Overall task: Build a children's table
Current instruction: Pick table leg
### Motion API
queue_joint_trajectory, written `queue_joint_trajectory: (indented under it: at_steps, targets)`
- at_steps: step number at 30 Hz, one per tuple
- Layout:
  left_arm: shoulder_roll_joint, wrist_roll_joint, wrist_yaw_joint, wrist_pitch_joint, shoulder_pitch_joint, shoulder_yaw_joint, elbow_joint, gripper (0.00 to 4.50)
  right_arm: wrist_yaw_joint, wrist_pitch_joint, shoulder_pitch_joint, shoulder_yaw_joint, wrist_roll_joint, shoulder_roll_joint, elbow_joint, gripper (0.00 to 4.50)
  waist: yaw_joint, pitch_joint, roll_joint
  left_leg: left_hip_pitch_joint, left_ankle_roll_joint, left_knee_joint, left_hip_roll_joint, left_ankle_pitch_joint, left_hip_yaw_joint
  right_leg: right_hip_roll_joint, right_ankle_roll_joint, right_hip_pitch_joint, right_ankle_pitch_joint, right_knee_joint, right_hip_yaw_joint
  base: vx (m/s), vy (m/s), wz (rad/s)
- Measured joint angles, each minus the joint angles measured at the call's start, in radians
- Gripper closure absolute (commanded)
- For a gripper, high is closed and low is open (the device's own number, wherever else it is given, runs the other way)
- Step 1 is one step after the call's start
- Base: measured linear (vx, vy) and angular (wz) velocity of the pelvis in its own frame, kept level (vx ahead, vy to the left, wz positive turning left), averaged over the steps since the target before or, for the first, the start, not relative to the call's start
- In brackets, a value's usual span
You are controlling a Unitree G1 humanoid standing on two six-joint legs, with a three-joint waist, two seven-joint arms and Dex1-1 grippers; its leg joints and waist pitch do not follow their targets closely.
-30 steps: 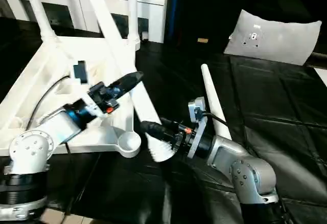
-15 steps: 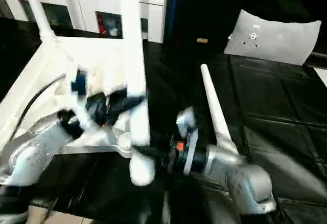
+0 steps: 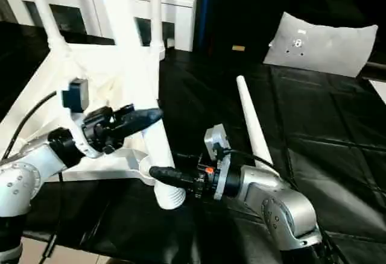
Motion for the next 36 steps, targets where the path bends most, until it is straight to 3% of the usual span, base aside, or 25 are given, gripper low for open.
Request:
queue_joint_trajectory:
  at_steps: [10,11,13,18,22,25,28,36]
  targets:
    - [-0.054,-0.004,0.057,-0.017,-0.057,0.046,0.035,2.7,-0.037,-0.043,-0.044,-0.021,-0.009,0.028,0.017,2.61,0.001,0.0,0.0,0.0,0.0,0.0,0.0,0.0,0.0,0.0,0.0,0.0,0.0,0.0,0.0,0.0,0.0,0.0]
    - [-0.062,-0.003,0.071,-0.024,-0.069,0.049,0.047,2.7,-0.049,-0.042,-0.051,-0.027,-0.006,0.037,0.022,1.92,0.001,0.0,0.0,0.0,0.0,0.0,0.0,0.0,0.0,0.0,0.0,0.0,0.0,0.001,0.0,0.0,0.0,0.0]
    - [-0.081,0.003,0.11,-0.033,-0.092,0.061,0.063,2.7,-0.073,-0.036,-0.068,-0.051,0.005,0.048,0.023,1.92,0.0,0.0,0.0,0.0,0.0,0.001,0.0,0.0,0.0,0.0,0.0,0.0,0.0,0.001,0.0,0.0,0.0,0.0]
    - [-0.085,0.071,0.249,-0.042,-0.146,0.091,0.119,2.71,-0.133,-0.022,-0.119,-0.141,0.061,0.067,0.03,1.39,-0.002,0.0,0.0,0.0,0.0,0.001,0.001,0.0,0.0,0.0,0.0,0.0,0.0,0.001,0.0,0.0,0.0,0.0]
    - [-0.083,0.092,0.337,-0.034,-0.188,0.12,0.13,2.71,-0.172,-0.021,-0.16,-0.182,0.084,0.07,0.029,1.04,-0.001,0.0,0.0,0.0,0.0,0.001,0.001,0.0,0.0,0.0,0.0,0.0,0.0,0.0,0.0,0.0,0.0,0.0]
    - [-0.082,0.106,0.391,-0.021,-0.216,0.121,0.128,2.71,-0.218,0.001,-0.183,-0.182,0.071,0.069,0.028,0.91,0.0,0.0,0.0,-0.002,0.0,0.001,0.001,0.0,0.0,0.0,0.0,-0.001,0.0,0.0,0.0,0.0,0.0,0.0]
    - [-0.086,0.124,0.433,-0.017,-0.247,0.12,0.12,2.71,-0.275,0.038,-0.214,-0.152,0.005,0.048,0.006,0.66,-0.001,0.0,0.0,-0.002,0.0,0.001,0.001,0.0,0.0,0.0,0.0,-0.001,0.0,0.001,-0.001,0.0,0.0,0.0]
    - [-0.08,0.171,0.466,0.018,-0.265,0.071,0.076,2.71,-0.424,0.114,-0.283,-0.067,-0.099,0.053,0.001,0.66,0.0,0.0,0.0,-0.002,-0.001,0.001,0.001,0.001,0.0,0.0,0.0,-0.001,0.0,0.0,0.0,0.0,0.0,0.0]
